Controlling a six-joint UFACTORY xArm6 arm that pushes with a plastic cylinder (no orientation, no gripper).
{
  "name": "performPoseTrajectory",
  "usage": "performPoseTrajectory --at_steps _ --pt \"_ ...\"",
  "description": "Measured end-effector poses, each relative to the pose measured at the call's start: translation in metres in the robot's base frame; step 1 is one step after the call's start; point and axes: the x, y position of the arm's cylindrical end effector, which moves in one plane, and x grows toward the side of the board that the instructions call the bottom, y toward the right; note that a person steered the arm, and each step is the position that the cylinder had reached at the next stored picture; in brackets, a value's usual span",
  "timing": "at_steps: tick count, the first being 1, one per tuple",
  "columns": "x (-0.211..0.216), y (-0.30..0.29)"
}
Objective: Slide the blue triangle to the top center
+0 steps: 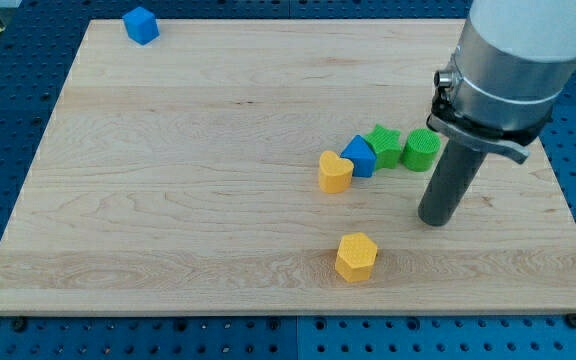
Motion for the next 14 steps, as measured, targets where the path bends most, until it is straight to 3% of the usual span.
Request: performPoseTrajectory --at_steps 4,6,9,12,14 --pt "-0.076 -0.09" --pt "-0.05 -0.099" --pt "-0.077 -0.175" --pt "-0.077 -0.244" --pt "-0.091 -0.246"
